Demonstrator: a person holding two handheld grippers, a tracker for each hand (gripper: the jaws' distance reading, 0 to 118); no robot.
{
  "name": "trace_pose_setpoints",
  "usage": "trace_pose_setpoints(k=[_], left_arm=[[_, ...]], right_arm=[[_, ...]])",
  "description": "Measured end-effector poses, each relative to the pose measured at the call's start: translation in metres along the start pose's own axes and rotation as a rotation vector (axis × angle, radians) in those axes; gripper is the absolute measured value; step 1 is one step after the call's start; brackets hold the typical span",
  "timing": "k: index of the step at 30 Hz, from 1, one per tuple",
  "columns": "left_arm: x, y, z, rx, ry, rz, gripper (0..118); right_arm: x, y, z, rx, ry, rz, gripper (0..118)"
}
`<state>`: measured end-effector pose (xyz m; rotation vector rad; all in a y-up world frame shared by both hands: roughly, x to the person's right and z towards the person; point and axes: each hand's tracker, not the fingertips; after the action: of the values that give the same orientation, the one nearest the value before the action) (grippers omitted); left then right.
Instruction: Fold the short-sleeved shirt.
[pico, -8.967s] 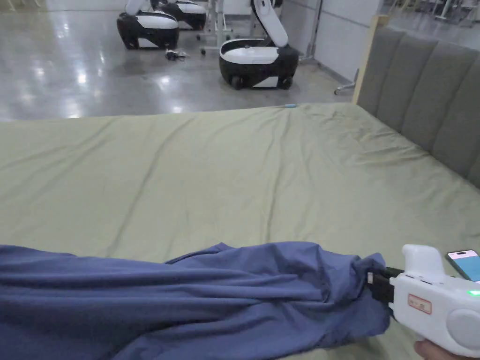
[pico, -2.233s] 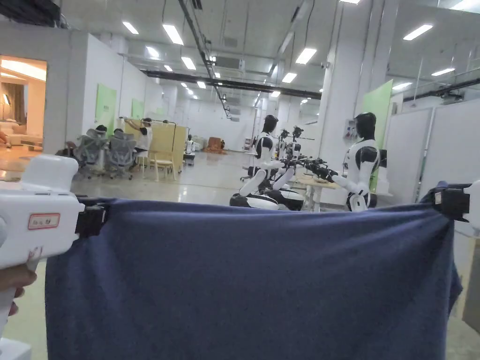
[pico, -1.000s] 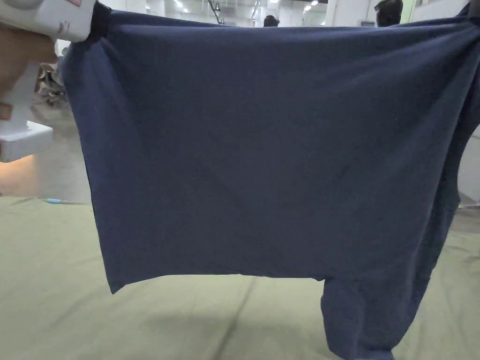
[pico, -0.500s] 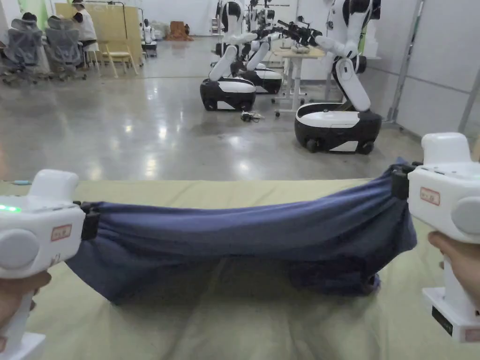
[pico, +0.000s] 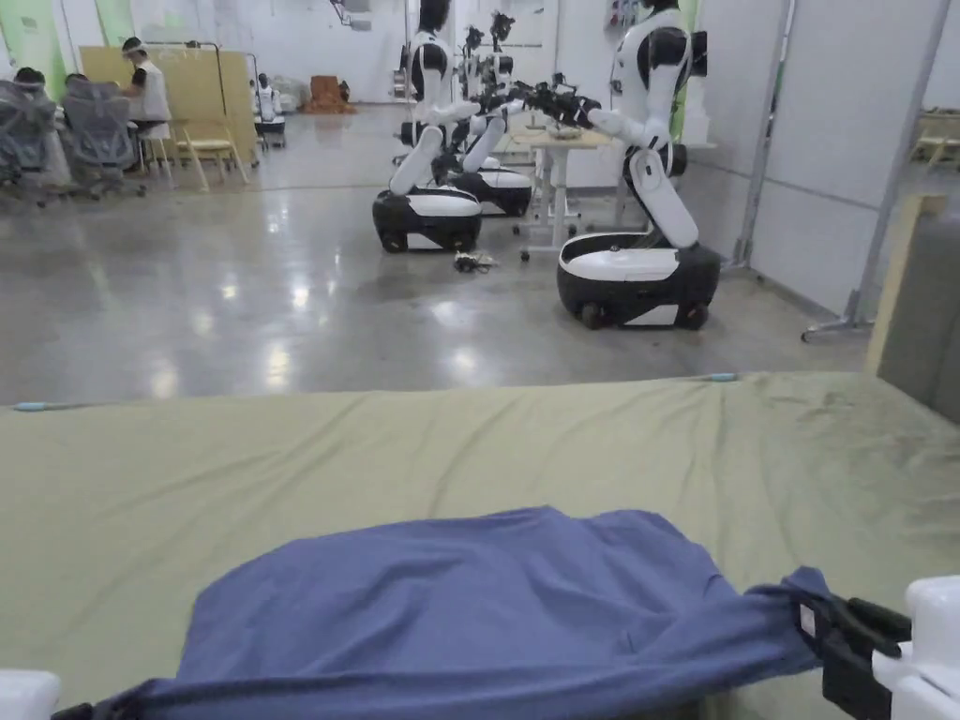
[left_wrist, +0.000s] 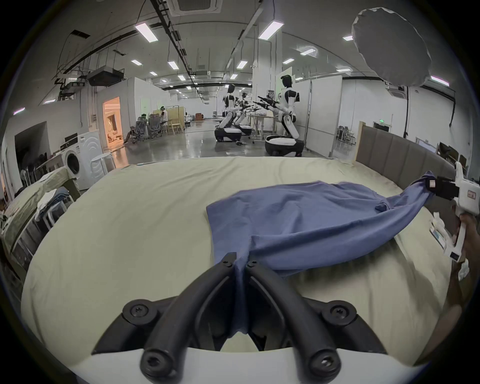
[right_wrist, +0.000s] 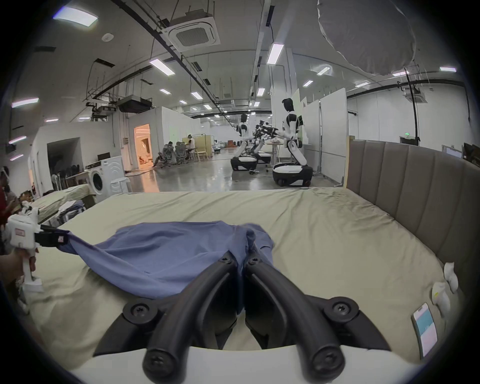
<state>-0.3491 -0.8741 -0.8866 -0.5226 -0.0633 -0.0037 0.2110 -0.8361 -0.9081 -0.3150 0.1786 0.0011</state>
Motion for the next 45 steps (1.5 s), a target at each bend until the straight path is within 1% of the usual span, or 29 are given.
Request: trace_pose_setpoints(k=[4, 6, 9, 10, 12, 14, 17, 21, 22, 23, 24, 25, 26, 27, 28, 29, 31, 32, 33, 34, 35, 36, 37, 38, 39, 40, 41, 43, 45], left_arm=[[-0.003, -0.027, 0.063, -0.062, -0.06, 0.004, 1], [0.0, -0.046, 0.095, -0.072, -0.06, -0.004, 1], [0.006, -0.075, 0.135, -0.095, -0.077, -0.04, 1], [0.008, -0.084, 0.143, -0.105, -0.078, -0.038, 1], [0.009, -0.106, 0.156, -0.152, -0.088, -0.008, 1], [0.012, -0.124, 0.164, -0.183, -0.102, -0.006, 1], [0.019, -0.146, 0.169, -0.229, -0.093, -0.045, 1], [0.019, -0.169, 0.162, -0.256, -0.094, -0.048, 2], [0.02, -0.172, 0.159, -0.27, -0.077, -0.055, 7], [0.021, -0.174, 0.159, -0.277, -0.048, -0.046, 19], [0.02, -0.175, 0.162, -0.262, 0.007, -0.027, 43], [0.017, -0.175, 0.168, -0.222, 0.009, -0.003, 82], [0.015, -0.171, 0.177, -0.169, -0.004, 0.032, 105], [0.013, -0.166, 0.188, -0.122, 0.008, 0.067, 114], [0.015, -0.158, 0.206, -0.063, 0.023, 0.106, 114], [0.015, -0.152, 0.222, -0.015, 0.048, 0.145, 114], [0.017, -0.145, 0.255, 0.089, 0.102, 0.227, 114], [0.009, -0.148, 0.27, 0.134, 0.118, 0.268, 114], [0.01, -0.148, 0.286, 0.162, 0.116, 0.297, 112], [0.013, -0.148, 0.298, 0.172, 0.11, 0.311, 97], [0.018, -0.15, 0.31, 0.197, 0.113, 0.305, 66], [0.04, -0.143, 0.327, 0.223, 0.129, 0.274, 25], [0.049, -0.144, 0.332, 0.213, 0.154, 0.238, 0], [0.054, -0.148, 0.334, 0.201, 0.195, 0.202, 0], [0.055, -0.153, 0.336, 0.189, 0.18, 0.184, 0], [0.059, -0.154, 0.335, 0.167, 0.137, 0.163, 0], [0.06, -0.158, 0.331, 0.122, 0.109, 0.146, 0], [0.062, -0.166, 0.322, 0.073, 0.129, 0.127, 0], [0.053, -0.174, 0.307, 0.039, 0.119, 0.165, 0]], right_arm=[[0.0, -0.021, 0.072, -0.035, 0.024, 0.0, 4], [0.0, -0.036, 0.106, -0.062, 0.053, 0.001, 4], [-0.007, -0.063, 0.151, -0.107, 0.075, 0.038, 4], [-0.01, -0.072, 0.161, -0.125, 0.071, 0.059, 4], [-0.013, -0.093, 0.179, -0.171, 0.058, 0.062, 4], [-0.014, -0.111, 0.188, -0.226, 0.036, 0.053, 4], [-0.011, -0.137, 0.193, -0.296, 0.019, 0.04, 4], [-0.009, -0.162, 0.183, -0.365, 0.009, 0.062, 4], [-0.008, -0.166, 0.18, -0.37, 0.003, 0.068, 4], [-0.008, -0.17, 0.177, -0.371, -0.007, 0.068, 6], [-0.006, -0.17, 0.176, -0.391, -0.037, 0.036, 19], [-0.004, -0.168, 0.177, -0.396, -0.059, 0.0, 60], [-0.002, -0.165, 0.181, -0.371, -0.059, -0.036, 102], [0.0, -0.161, 0.19, -0.311, -0.046, -0.065, 118], [0.0, -0.152, 0.206, -0.187, -0.028, -0.09, 114], [-0.004, -0.144, 0.218, -0.185, -0.047, -0.096, 115], [-0.02, -0.121, 0.246, -0.156, -0.094, -0.069, 116], [-0.029, -0.114, 0.26, -0.124, -0.111, -0.048, 113], [-0.039, -0.107, 0.274, -0.093, -0.093, -0.037, 105], [-0.038, -0.117, 0.273, -0.064, -0.072, -0.036, 75], [-0.046, -0.116, 0.28, -0.035, -0.065, -0.028, 35], [-0.055, -0.114, 0.283, -0.034, -0.077, -0.004, 0], [-0.064, -0.113, 0.283, -0.029, -0.105, 0.031, 0], [-0.072, -0.112, 0.285, -0.027, -0.122, 0.047, 0], [-0.075, -0.109, 0.284, -0.042, -0.04, 0.047, 0], [-0.079, -0.108, 0.282, -0.04, 0.012, 0.05, 0], [-0.085, -0.107, 0.281, -0.031, -0.001, 0.071, 0], [-0.086, -0.104, 0.278, -0.036, -0.02, 0.098, 0], [-0.085, -0.1, 0.275, -0.047, -0.004, 0.087, 0]])
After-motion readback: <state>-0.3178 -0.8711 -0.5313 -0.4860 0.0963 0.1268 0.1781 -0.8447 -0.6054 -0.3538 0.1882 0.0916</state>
